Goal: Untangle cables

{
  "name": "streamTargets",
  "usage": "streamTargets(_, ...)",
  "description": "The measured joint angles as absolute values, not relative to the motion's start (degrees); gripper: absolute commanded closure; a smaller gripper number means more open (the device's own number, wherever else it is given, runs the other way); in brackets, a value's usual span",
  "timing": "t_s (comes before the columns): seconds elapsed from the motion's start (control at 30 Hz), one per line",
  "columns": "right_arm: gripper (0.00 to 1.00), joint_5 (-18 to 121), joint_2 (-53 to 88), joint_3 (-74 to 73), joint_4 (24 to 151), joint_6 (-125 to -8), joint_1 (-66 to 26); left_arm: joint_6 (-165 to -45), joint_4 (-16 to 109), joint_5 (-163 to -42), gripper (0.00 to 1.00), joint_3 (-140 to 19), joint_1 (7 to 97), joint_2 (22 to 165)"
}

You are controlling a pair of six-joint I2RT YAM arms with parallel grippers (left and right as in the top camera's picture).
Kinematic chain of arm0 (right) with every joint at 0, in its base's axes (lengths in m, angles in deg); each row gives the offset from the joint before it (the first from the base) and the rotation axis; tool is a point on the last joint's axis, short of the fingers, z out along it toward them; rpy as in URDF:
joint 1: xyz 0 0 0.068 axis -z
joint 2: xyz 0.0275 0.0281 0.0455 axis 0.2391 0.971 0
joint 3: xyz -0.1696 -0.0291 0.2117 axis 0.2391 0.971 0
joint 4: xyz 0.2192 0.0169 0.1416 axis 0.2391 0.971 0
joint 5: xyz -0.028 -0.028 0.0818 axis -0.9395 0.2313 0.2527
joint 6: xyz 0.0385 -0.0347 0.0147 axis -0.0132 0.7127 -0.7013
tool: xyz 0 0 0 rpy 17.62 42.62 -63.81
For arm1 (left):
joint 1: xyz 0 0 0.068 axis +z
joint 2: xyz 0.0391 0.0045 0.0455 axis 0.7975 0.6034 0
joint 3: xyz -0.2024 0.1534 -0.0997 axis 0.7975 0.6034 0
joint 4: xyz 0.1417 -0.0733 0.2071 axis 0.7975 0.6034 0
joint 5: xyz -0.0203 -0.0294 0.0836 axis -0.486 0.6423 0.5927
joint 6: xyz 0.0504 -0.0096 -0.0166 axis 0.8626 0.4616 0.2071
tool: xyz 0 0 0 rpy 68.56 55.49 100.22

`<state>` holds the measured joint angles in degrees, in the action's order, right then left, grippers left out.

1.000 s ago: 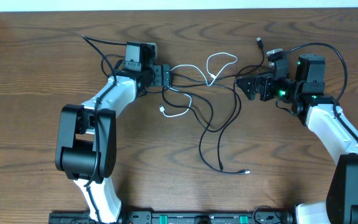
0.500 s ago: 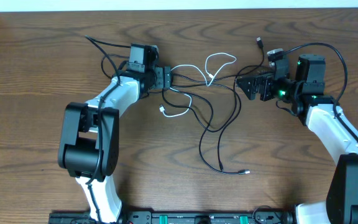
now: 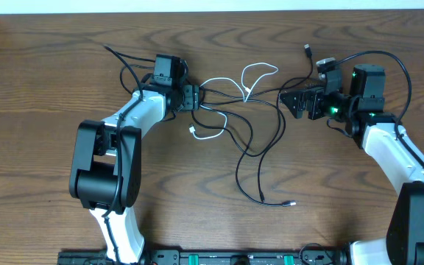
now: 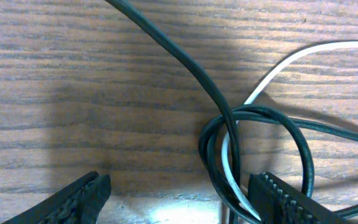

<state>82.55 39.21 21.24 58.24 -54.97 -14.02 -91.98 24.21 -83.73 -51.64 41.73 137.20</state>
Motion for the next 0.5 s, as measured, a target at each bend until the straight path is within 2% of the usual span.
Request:
streamTargets(0.33,0.01,82.55,39.21,21.24,58.66,-54.97,-14.02,-91.94,25.24,-83.09,0.30,-52.99,41.73,138.68)
streamTargets(0.4,0.01,82.55,39.21,21.24,58.73,-54.95,-14.02,-91.94,25.28,-82.85,0.41,-53.45,41.73,139.01)
streamTargets(0.47,0.01,82.52,39.21,21.24,58.75,-54.95,-14.02,-91.94,25.24,-82.63,0.65,-53.47,41.73,139.08)
streamTargets(0.5,0.01,82.55,39.21,21.24,58.77,-54.97,-14.02,-91.98,25.24,-82.48,0.69,-53.49,41.73,139.12)
